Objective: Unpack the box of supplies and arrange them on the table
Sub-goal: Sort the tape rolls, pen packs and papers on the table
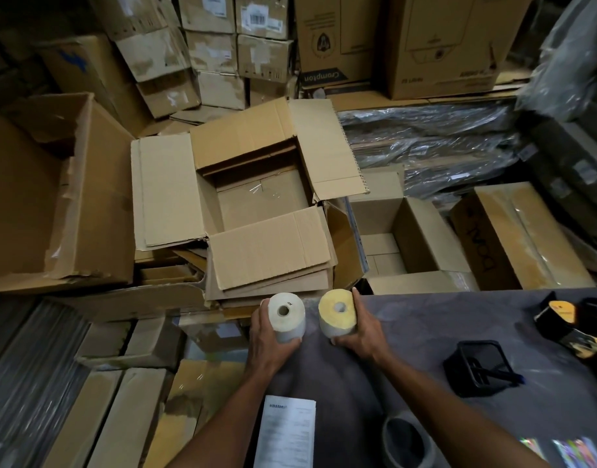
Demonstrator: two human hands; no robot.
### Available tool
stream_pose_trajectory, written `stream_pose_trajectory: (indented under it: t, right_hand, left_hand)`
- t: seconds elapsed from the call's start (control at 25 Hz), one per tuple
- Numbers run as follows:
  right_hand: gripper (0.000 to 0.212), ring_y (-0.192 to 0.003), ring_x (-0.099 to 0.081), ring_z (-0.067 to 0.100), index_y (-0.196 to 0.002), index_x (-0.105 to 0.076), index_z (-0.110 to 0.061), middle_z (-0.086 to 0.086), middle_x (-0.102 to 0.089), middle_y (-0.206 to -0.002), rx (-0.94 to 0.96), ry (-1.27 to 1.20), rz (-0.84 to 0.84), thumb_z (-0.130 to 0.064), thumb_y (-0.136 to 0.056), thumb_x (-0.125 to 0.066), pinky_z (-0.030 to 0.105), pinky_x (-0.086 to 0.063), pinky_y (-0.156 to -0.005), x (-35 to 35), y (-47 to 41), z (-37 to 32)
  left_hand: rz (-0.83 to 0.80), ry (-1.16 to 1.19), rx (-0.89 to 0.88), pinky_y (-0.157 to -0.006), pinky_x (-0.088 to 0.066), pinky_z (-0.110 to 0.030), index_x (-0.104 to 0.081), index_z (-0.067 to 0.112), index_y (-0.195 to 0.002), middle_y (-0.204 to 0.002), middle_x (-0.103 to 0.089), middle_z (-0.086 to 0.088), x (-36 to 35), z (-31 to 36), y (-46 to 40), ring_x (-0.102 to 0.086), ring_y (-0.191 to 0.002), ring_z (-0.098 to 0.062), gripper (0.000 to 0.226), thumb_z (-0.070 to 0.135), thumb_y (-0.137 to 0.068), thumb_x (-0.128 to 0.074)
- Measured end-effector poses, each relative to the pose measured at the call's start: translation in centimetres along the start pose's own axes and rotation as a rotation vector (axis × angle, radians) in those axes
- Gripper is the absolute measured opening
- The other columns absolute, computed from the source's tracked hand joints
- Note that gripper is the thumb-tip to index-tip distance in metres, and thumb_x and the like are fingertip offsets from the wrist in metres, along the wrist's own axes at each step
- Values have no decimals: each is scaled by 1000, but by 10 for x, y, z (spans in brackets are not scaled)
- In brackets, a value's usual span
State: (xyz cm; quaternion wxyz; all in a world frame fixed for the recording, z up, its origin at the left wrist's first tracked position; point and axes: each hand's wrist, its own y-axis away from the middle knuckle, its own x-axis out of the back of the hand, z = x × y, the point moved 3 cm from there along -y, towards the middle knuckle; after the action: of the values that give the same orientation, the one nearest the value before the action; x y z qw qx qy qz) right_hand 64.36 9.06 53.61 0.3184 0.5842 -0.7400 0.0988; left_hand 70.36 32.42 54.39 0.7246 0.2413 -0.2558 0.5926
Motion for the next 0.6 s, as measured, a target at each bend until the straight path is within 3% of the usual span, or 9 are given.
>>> stream_pose_trajectory:
  t: [0.12, 0.24, 0.36, 0.48, 0.6]
  right_hand:
    - [131, -140, -38, 30, -158, 2, -28, 6, -39, -152, -67, -35, -5, -35, -64, -89, 46, -36, -112, 2, 12, -4]
    - [106, -128, -51, 23, -145, -31, -30, 0, -53, -135, -43, -116, 45, -47, -52, -80, 42, -46, -105, 12, 31, -7]
    - [89, -115, -58, 20, -131, -43, -27, -1, -60, -120, -66, -160, 97, -45, -53, -80, 35, -51, -90, 28, 48, -11]
    - [82, -123, -56, 23, -138, -43, -27, 1, -60, -128, -57, -145, 103, -33, -67, -85, 30, -47, -90, 43, 66, -16]
    - [82, -131, -51, 24, -146, -41, -25, 4, -54, -143, -44, -151, 133, -31, -76, -82, 40, -49, -103, 59, 92, -22]
  left_hand:
    - [-16, -10, 33, -99, -48, -42, -25, 25, -150, -145, -33, -3, 6, 6, 8, -40, -132, -25, 106, 45, -60, -77]
    - [79, 47, 82, -96, -50, -43, -37, 24, -144, -139, -40, -4, 12, 18, 21, -45, -127, -26, 84, 27, -72, -80]
    - [152, 142, 107, -95, -52, -47, -46, 22, -136, -135, -45, -6, 11, 39, 38, -49, -122, -28, 67, 21, -77, -77]
    - [173, 189, 68, -95, -52, -45, -57, 24, -126, -130, -53, -3, 8, 62, 59, -52, -118, -24, 47, 20, -83, -73]
    - [182, 227, 12, -89, -48, -30, -67, 16, -118, -116, -65, -4, 7, 87, 87, -59, -109, -19, 29, 14, -89, -68]
